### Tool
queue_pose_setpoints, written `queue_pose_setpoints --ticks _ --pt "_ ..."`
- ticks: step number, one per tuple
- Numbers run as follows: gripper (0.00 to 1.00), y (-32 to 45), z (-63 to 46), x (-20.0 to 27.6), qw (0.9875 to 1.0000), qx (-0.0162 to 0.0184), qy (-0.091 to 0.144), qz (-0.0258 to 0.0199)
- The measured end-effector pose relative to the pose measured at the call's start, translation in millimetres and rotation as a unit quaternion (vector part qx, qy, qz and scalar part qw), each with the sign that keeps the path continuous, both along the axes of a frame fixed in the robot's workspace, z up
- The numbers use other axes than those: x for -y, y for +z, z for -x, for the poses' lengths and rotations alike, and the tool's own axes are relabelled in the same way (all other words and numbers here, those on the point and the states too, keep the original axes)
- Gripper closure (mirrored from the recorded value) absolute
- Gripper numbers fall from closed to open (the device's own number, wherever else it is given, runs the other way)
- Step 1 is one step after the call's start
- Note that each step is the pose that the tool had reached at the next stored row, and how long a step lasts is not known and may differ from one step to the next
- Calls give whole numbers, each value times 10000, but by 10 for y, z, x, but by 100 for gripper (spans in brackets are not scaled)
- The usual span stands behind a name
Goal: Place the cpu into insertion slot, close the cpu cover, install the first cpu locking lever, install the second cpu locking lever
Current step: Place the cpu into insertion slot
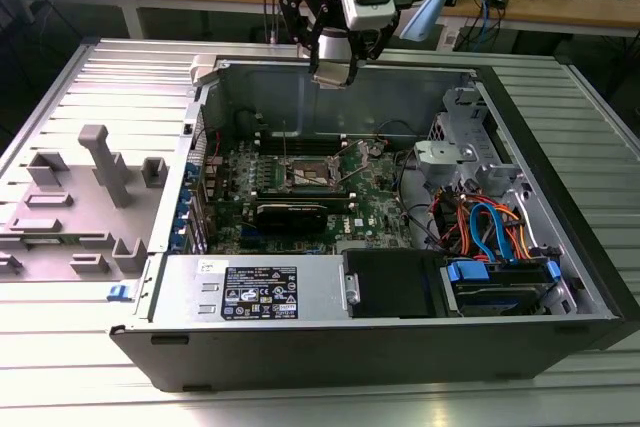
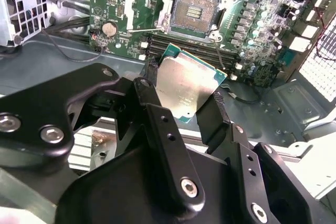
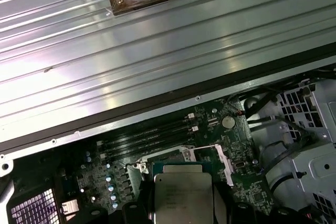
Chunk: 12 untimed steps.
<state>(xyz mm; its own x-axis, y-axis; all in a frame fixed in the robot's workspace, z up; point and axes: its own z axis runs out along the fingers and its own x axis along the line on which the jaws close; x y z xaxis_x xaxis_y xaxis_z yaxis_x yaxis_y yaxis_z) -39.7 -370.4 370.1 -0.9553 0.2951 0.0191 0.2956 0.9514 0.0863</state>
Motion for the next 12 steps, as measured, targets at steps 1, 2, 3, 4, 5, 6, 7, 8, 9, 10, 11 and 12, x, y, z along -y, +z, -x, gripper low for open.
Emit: queue_pose_setpoints --ticks 1,2,3,4,5,6,7,8,9,10,11,12 --pt "46 0 1 0 10000 0 -17 0" --pt "46 0 1 0 10000 0 -18 0" --pt "46 0 1 0 10000 0 -25 0" --pt "46 0 1 0 10000 0 -34 0" --pt "46 0 1 0 10000 0 -34 0" --pt "46 0 1 1 10000 0 -35 0" --pt "46 0 2 5 10000 0 -36 0" --pt "46 0 2 6 10000 0 -35 0" --pt "46 0 1 7 10000 0 -35 0" --pt "46 0 1 8 10000 0 -35 0" --pt "46 0 1 9 10000 0 -36 1" --pt "46 0 1 10 10000 0 -40 0"
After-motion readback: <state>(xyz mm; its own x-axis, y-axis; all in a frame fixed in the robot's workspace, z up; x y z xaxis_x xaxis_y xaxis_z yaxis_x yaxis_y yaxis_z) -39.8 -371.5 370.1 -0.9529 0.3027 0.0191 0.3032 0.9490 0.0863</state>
